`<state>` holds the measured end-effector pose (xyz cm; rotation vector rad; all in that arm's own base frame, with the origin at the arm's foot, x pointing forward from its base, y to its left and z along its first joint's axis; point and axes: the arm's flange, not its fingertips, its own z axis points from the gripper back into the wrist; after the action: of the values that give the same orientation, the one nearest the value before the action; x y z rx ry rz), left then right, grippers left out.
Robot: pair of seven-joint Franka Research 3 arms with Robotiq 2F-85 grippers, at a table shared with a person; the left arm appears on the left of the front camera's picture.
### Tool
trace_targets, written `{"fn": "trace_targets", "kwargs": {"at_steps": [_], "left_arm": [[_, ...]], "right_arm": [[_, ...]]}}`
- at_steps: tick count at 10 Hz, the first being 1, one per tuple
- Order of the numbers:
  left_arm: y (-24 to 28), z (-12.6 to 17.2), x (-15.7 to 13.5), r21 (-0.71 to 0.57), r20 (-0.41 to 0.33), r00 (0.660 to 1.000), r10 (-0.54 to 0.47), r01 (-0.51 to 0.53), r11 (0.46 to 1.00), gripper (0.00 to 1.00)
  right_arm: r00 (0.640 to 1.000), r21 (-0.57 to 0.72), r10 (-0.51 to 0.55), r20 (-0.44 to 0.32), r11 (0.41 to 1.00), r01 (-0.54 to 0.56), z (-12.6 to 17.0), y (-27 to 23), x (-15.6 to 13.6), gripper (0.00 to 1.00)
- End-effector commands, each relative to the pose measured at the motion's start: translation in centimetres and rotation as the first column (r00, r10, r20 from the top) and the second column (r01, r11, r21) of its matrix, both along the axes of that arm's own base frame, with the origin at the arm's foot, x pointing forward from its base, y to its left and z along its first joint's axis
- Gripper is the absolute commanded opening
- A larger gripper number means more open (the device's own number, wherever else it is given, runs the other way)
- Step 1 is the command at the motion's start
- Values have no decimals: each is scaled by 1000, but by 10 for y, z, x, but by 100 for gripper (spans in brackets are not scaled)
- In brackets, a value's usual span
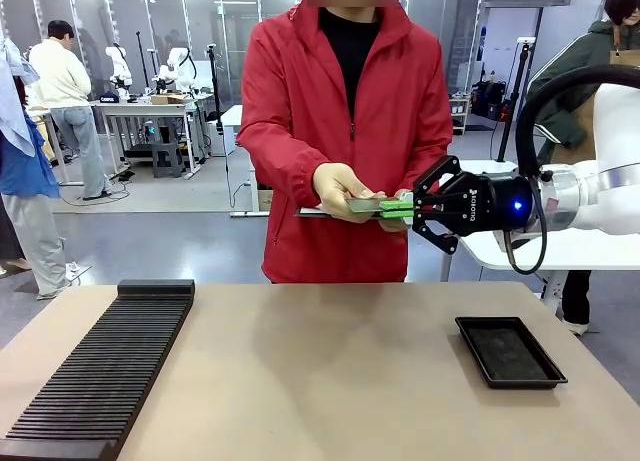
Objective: Inspect the PCB.
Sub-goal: Pick up the Blank PCB that the human is holding, then place the Blank PCB in the ESD tray.
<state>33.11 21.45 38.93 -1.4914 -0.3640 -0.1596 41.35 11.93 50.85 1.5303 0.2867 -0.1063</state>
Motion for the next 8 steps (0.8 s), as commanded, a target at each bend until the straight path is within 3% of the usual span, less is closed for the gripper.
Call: {"fn": "trace_targets", "kwargs": {"at_steps": [1, 2, 8], "left_arm": [[0, 3, -1, 2, 1, 1000, 1, -1, 1000, 100], [0, 3, -1, 2, 1, 1000, 1, -1, 1000, 100], [0, 3, -1, 2, 1, 1000, 1, -1, 1000, 100]], "right_arm": [[999, 46, 46, 11, 998, -46, -1, 3, 5, 0], [1000, 0, 0, 0, 1000, 0, 0, 0, 0, 0], [1000, 0, 0, 0, 1000, 0, 0, 0, 0, 0]]}}
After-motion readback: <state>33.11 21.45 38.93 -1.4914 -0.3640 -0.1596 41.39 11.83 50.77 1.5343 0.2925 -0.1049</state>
